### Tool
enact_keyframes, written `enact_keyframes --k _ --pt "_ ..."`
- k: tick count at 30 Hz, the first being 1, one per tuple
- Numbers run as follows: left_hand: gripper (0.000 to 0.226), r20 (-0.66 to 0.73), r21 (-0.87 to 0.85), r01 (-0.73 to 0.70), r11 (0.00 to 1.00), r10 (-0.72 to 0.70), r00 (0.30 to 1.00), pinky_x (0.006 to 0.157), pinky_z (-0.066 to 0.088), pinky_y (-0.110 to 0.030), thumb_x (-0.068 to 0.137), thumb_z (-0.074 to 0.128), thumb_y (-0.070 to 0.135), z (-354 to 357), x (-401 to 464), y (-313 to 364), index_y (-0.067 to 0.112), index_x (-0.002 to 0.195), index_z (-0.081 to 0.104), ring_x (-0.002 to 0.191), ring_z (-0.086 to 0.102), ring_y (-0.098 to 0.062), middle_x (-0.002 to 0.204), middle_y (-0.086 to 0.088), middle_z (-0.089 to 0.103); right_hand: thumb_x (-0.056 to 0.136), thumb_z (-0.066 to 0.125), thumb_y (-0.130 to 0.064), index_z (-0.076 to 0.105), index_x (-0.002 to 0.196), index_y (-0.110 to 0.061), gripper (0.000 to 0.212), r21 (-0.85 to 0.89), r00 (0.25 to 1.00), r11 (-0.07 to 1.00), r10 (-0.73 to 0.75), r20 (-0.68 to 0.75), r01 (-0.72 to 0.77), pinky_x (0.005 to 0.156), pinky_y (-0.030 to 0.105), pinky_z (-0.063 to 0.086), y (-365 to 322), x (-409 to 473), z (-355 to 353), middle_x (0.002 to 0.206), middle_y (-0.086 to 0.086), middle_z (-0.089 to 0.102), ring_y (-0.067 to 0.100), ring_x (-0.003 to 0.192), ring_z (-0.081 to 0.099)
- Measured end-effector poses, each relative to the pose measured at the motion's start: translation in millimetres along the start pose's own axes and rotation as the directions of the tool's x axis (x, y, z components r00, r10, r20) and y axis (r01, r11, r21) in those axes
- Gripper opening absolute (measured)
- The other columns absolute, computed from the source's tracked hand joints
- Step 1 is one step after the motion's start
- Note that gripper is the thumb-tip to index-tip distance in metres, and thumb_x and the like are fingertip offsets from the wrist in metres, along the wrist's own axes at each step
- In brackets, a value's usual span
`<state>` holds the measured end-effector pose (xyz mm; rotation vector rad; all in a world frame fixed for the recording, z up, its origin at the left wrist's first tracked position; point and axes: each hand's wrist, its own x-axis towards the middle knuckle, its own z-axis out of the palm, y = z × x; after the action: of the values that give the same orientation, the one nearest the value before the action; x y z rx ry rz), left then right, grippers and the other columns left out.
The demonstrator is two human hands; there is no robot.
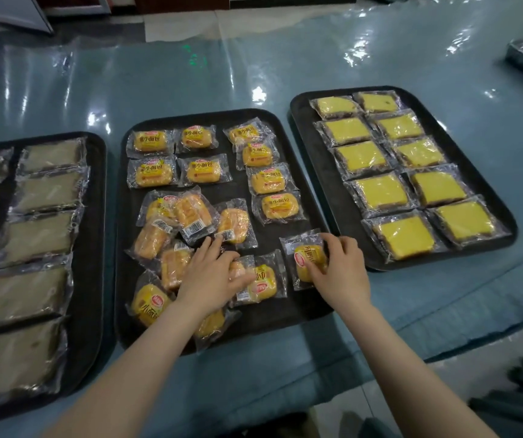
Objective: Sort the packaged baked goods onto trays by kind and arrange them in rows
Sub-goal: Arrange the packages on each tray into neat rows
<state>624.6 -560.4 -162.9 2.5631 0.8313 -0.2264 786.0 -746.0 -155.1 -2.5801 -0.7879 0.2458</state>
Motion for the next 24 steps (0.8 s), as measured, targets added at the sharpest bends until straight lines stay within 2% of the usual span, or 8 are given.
enact_keyframes --k 3,5,7,11,14,17,21,24 --pt "0.074 0.041 0.040 -0.023 0.999 0.021 0.999 0.115 0.001 -0.043 0.065 0.052 0.081 -4.4 -2.3 0.7 0.032 0.121 0.052 0.144 -0.017 -0.022 0.159 0.000 -0.008 0.084 0.062 -0.017 0.057 0.126 -0.023 0.042 -0.045 0.931 0.952 -0.286 0.228 0.303 0.112 0.036 0.028 11.6 5.3 -4.5 0.150 -0.002 0.037 0.021 0.141 0.028" --pt "0.065 0.047 0.089 -0.052 0.995 0.048 0.998 0.114 -0.002 -0.043 0.065 0.057 0.078 -5.8 -4.1 0.8 0.031 0.111 0.056 0.143 -0.019 -0.021 0.159 0.001 -0.009 0.084 0.062 -0.014 0.059 0.126 -0.026 0.043 -0.066 0.885 0.921 -0.346 0.311 0.384 0.111 0.037 0.031 15.5 7.6 -8.0 0.149 -0.005 0.040 0.021 0.139 0.033" --pt "0.058 0.058 0.109 -0.061 0.992 0.055 0.997 0.114 -0.005 -0.044 0.067 0.060 0.074 -6.4 -5.6 0.0 0.031 0.106 0.058 0.143 -0.020 -0.022 0.159 0.003 -0.007 0.087 0.063 -0.017 0.061 0.126 -0.028 0.041 -0.111 0.915 0.926 -0.329 0.232 0.361 0.101 0.037 0.038 12.6 9.1 -7.3 0.144 -0.003 0.047 0.026 0.127 0.045" --pt "0.041 0.067 0.143 -0.069 0.987 0.060 0.996 0.113 -0.010 -0.044 0.071 0.063 0.065 -8.0 -7.6 -2.2 0.033 0.095 0.055 0.143 -0.021 -0.023 0.159 0.001 -0.006 0.092 0.057 -0.039 0.059 0.123 -0.023 0.035 -0.214 0.980 0.959 -0.164 0.111 0.184 0.082 0.033 0.043 -9.1 9.7 6.8 0.126 0.006 0.049 0.029 0.105 0.050" --pt "0.039 0.058 0.175 -0.067 0.982 0.057 0.997 0.112 -0.010 -0.043 0.071 0.065 0.061 -9.3 -9.1 -3.8 0.033 0.096 0.055 0.143 -0.020 -0.022 0.159 0.002 -0.003 0.087 0.059 -0.050 0.051 0.114 -0.018 0.043 -0.154 0.995 0.987 -0.030 0.100 0.045 0.065 0.032 0.042 -24.5 18.2 16.4 0.115 0.008 0.041 0.027 0.090 0.052" --pt "0.038 0.023 0.143 -0.054 0.988 0.051 0.998 0.112 -0.008 -0.042 0.072 0.064 0.062 -12.6 -10.4 -4.0 0.033 0.094 0.053 0.145 -0.012 -0.020 0.159 0.002 0.007 0.088 0.056 -0.054 0.050 0.120 -0.022 0.046 0.046 0.991 0.997 0.051 0.121 -0.057 0.070 0.030 0.038 -31.9 26.5 21.2 0.119 0.004 0.041 0.017 0.082 0.044" --pt "0.054 -0.081 0.063 -0.059 0.996 0.064 0.995 0.110 -0.003 -0.035 0.073 0.059 0.067 -18.1 -11.8 -6.5 0.029 0.112 0.055 0.145 0.008 -0.016 0.153 0.005 0.029 0.090 0.062 -0.032 0.059 0.122 -0.021 0.034 0.243 0.978 0.950 -0.208 0.029 0.195 0.077 0.029 0.050 -24.8 10.0 20.7 0.122 -0.004 0.048 0.006 0.084 0.051" --pt "0.061 -0.144 -0.005 -0.031 1.000 0.030 0.989 0.113 0.016 -0.038 0.073 0.059 0.066 -21.9 -16.1 -8.4 0.025 0.119 0.054 0.140 0.026 -0.016 0.144 0.004 0.044 0.088 0.064 -0.029 0.064 0.105 -0.021 0.019 0.173 0.960 0.945 -0.280 -0.012 0.278 0.072 0.029 0.051 -16.9 -5.3 23.4 0.108 -0.007 0.054 0.010 0.088 0.057"
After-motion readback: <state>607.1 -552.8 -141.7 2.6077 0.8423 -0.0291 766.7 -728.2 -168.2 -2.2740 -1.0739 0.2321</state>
